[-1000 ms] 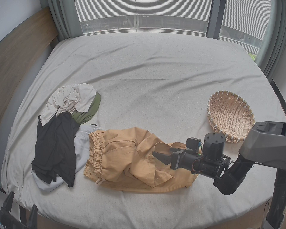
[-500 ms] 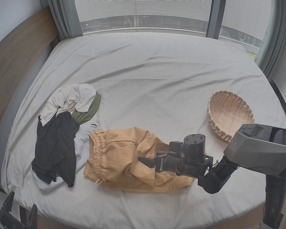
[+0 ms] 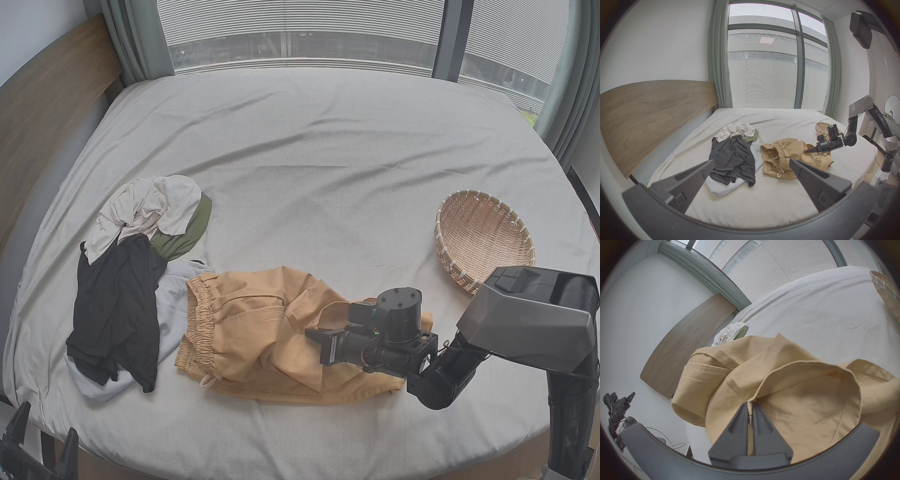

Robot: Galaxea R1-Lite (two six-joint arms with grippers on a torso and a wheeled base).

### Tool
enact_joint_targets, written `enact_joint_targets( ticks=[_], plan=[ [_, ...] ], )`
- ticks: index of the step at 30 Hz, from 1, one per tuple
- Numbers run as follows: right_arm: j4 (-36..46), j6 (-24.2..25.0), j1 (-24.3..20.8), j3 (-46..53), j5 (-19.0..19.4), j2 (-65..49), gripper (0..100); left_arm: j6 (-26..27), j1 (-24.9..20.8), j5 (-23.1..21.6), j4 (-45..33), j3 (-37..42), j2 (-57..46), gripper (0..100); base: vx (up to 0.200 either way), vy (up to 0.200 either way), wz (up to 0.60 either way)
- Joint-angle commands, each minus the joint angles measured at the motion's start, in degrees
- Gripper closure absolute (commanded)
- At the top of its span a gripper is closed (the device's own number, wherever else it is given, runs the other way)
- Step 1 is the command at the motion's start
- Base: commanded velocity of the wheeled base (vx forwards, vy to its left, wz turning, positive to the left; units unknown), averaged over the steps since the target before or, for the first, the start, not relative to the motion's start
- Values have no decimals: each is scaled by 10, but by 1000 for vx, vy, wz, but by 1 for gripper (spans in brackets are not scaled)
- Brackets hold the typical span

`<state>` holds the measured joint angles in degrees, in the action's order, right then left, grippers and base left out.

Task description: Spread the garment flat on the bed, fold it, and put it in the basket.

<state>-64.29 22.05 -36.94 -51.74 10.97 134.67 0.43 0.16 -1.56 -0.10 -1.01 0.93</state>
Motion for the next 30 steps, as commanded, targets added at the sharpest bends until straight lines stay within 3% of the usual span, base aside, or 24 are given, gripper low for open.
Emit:
enact_joint_targets(
  ticks=[1, 10, 22, 23, 30],
  plan=[
    [-7, 0, 1, 22, -4, -15, 100, 0, 0, 0, 0, 10, -9, 0, 0, 0, 0],
    [-16, 2, 18, 118, 2, -107, 100, 0, 0, 0, 0, 10, -9, 0, 0, 0, 0],
    [-84, 36, 13, 101, 30, -53, 100, 0, 0, 1, 0, 10, -9, 0, 0, 0, 0],
    [-87, 41, 13, 100, 34, -52, 0, 0, 0, 0, 0, 10, -9, 0, 0, 0, 0],
    [-102, 77, 7, 95, 36, -50, 0, 0, 0, 0, 0, 10, -9, 0, 0, 0, 0]
  ],
)
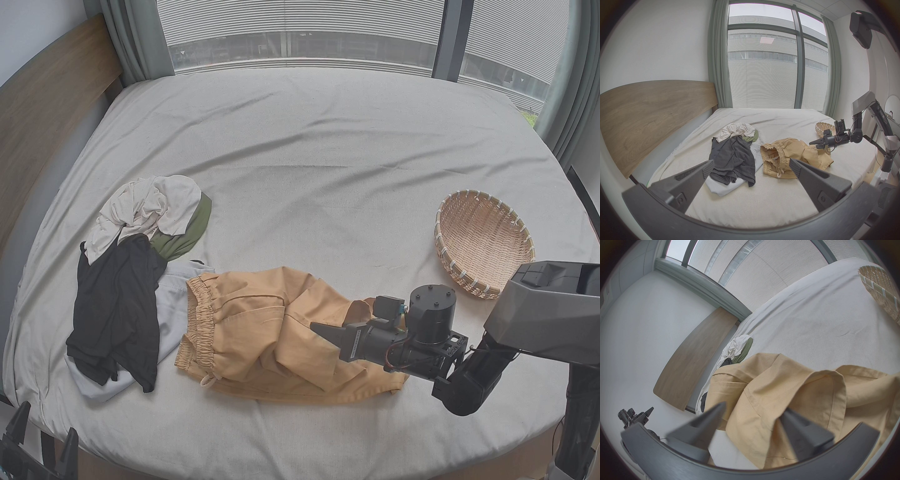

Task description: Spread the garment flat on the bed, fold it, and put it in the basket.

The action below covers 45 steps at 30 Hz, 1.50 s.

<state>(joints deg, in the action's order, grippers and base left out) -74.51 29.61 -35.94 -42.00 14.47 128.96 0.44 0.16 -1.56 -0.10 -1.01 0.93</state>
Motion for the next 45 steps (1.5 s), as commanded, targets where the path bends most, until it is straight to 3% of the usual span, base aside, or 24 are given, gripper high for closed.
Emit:
enact_joint_targets(
  ticks=[1, 19, 20, 34, 43, 45],
  plan=[
    [0, 4, -3, -2, 1, 7, 0, 0, 0, 0, 0, 10, -9, 0, 0, 0, 0],
    [-19, 42, -30, -69, -3, 60, 0, -1, 0, 1, 0, 10, -9, 0, 0, 0, 0],
    [-21, 42, -29, -69, -3, 60, 100, -1, 0, 1, 0, 10, -9, 0, 0, 0, 0],
    [-70, 61, -27, -35, -4, 41, 100, 2, 0, 1, 0, 10, -9, 0, 0, 0, 0],
    [-91, 59, -21, 42, -5, -22, 100, 10, 0, -5, 7, 9, -9, 0, 0, 0, 0],
    [-105, 57, -17, 54, -6, -21, 100, -10, -3, -5, 34, -40, 7, 0, 0, 0, 0]
  ],
)
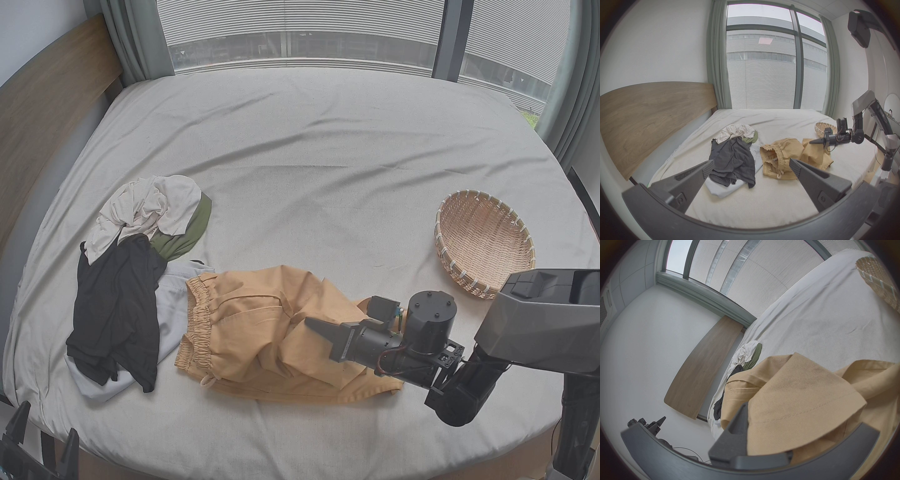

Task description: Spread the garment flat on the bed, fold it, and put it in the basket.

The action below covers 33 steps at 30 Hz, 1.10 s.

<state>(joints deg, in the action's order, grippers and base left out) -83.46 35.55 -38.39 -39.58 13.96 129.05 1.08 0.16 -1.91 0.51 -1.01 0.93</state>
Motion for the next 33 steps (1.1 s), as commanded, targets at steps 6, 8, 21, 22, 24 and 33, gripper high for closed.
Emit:
enact_joint_targets(
  ticks=[6, 8, 21, 22, 24, 33],
  plan=[
    [-41, -4, 8, 62, -15, -24, 100, -56, -139, 31, 123, -152, 209, 0, 0, 0, 0],
    [-48, -4, 8, 74, -19, -25, 100, -141, -195, 21, 128, -165, 269, 0, 0, 0, 0],
    [-48, -3, 19, 88, -24, -30, 100, -355, -117, -193, 217, -293, 618, 0, 0, 0, 0],
    [-48, -3, 19, 88, -24, -30, 100, -355, -117, -193, 217, -293, 618, 0, 0, 0, 0],
    [-48, -4, 20, 90, -24, -41, 100, -351, -85, -203, 263, -290, 686, 0, 0, 0, 0],
    [-48, -3, 19, 85, -24, -41, 100, -348, -66, -206, 375, -261, 804, 0, 0, 0, 0]
  ],
)
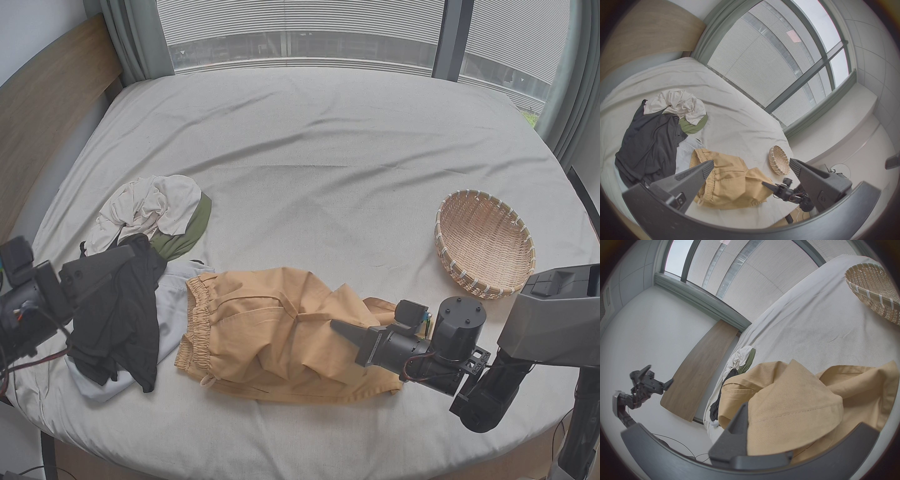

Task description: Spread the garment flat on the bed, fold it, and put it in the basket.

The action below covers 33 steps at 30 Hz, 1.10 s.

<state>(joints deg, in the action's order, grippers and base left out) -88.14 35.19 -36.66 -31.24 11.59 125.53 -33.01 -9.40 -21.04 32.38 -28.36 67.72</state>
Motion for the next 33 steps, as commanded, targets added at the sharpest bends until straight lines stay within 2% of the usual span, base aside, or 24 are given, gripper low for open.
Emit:
enact_joint_targets(
  ticks=[1, 6, 12, 18, 28, 33],
  plan=[
    [-1, 0, 2, 1, -1, -5, 100, -7, 30, -15, 56, 13, 136, 0, 0, 0, 0],
    [-1, 1, 4, 1, -1, -9, 100, 5, 32, -29, 122, 46, 191, 0, 0, 0, 0],
    [-1, 1, 4, 2, -2, -9, 100, 56, 43, -35, 138, 46, 254, 0, 0, 0, 0],
    [-1, 1, 4, 4, -8, -10, 100, 53, 43, -77, 156, 37, 290, 0, 0, 0, 0],
    [-1, 2, 5, 5, -13, -10, 100, 34, 33, -79, 185, 24, 351, 0, 0, 0, 0],
    [-1, 3, 7, 3, -12, -8, 100, 30, 13, -77, 187, 9, 382, 0, 0, 0, 0]
  ],
)
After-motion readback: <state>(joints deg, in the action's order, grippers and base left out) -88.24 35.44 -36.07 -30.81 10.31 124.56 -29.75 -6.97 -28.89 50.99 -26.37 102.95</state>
